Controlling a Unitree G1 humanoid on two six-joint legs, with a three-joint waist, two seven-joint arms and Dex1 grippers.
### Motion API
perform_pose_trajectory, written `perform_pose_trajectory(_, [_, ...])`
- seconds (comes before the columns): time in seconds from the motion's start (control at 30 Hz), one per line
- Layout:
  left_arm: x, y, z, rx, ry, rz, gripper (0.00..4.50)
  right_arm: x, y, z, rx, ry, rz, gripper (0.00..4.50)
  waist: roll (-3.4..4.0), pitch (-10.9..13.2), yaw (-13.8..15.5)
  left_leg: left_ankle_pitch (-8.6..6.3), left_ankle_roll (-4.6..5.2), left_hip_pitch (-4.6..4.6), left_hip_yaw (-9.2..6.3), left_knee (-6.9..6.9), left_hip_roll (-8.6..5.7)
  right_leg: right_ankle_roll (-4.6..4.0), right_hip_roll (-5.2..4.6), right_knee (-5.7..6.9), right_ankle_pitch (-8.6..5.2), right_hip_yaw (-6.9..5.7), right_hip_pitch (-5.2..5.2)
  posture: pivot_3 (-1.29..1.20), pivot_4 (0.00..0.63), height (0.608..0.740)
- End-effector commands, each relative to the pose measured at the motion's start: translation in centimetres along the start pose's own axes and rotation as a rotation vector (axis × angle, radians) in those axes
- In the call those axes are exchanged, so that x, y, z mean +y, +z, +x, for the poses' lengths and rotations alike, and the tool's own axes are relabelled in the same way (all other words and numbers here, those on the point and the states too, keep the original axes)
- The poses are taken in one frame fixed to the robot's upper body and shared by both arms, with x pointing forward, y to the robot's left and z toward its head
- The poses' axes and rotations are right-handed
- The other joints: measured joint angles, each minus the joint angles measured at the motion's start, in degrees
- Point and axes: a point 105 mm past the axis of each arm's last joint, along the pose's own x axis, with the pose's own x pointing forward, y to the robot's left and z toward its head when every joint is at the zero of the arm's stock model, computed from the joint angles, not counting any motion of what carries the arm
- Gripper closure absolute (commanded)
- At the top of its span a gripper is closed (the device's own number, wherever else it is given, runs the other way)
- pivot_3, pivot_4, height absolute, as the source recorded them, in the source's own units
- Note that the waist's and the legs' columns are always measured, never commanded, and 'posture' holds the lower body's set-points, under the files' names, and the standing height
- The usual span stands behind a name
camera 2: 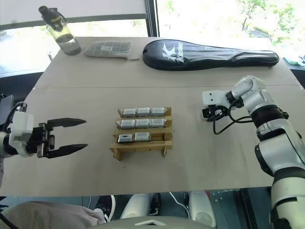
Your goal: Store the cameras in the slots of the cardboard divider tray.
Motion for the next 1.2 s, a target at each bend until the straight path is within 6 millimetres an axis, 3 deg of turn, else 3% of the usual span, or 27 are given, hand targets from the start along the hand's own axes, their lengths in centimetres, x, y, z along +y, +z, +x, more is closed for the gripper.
perform_pose_trajectory(0.03, [0.3, 1.6, 1.4, -0.064, -0.034, 0.034, 0.76, -1.4, 3.3, -2.4, -0.107, -0.114, -0.041, 2.58, 0.02, 0.0, 0.0, 0.0, 0.0, 0.0, 0.0, 0.0, 0.0, 0.0, 0.0, 0.0, 0.0, 0.0, 0.0, 0.0, 0.15, 0.74])
perform_pose_trajectory(0.2, [2.6, 2.7, 5.2, -0.143, -0.007, 0.031, 0.76, -0.1, 9.0, -4.2, -0.274, -0.237, -0.138, 2.58, 0.03, 0.0, 0.4, 0.0, 0.0, -0.02, -0.14, 0.03, 0.01, 0.01, 0.03, 0.08, 0.01, -0.07, 0.01, 0.0, 0.15, 0.74])
perform_pose_trajectory(0.3, [4.8, 2.5, 8.3, -0.127, 0.051, -0.013, 0.76, 1.1, 11.3, -4.2, -0.319, -0.331, -0.214, 2.58, 0.01, 0.0, 0.8, 0.0, 0.0, -0.09, -0.23, 0.12, -0.03, 0.02, 0.04, 0.09, 0.02, -0.14, 0.04, 0.0, 0.15, 0.74])
perform_pose_trajectory(0.63, [5.8, 4.8, 17.9, -0.18, -0.036, -0.062, 0.76, 1.8, 14.6, -0.8, -0.244, -0.772, -0.561, 2.58, -0.07, 0.0, 1.3, 0.01, -0.02, -0.13, 0.1, 0.17, -0.12, 0.04, 0.1, 0.07, 0.02, -0.11, 0.04, 0.0, 0.15, 0.74])
perform_pose_trajectory(0.8, [6.4, 5.1, 19.2, -0.155, -0.05, -0.101, 0.76, 1.4, 15.6, 0.0, -0.136, -0.909, -0.757, 2.58, -0.07, 0.0, 0.3, 0.07, -0.12, -0.09, 0.11, 0.17, -0.12, 0.04, 0.21, 0.08, 0.01, -0.08, 0.04, 0.0, 0.15, 0.74])
perform_pose_trajectory(1.2, [6.9, 5.6, 19.6, -0.178, -0.044, -0.155, 0.76, 1.2, 16.0, 0.5, -0.118, -0.963, -0.837, 2.58, -0.07, 0.0, 0.1, 0.09, -0.14, -0.09, 0.1, 0.17, -0.06, 0.05, 0.18, 0.07, 0.01, -0.06, 0.05, 0.0, 0.15, 0.74])
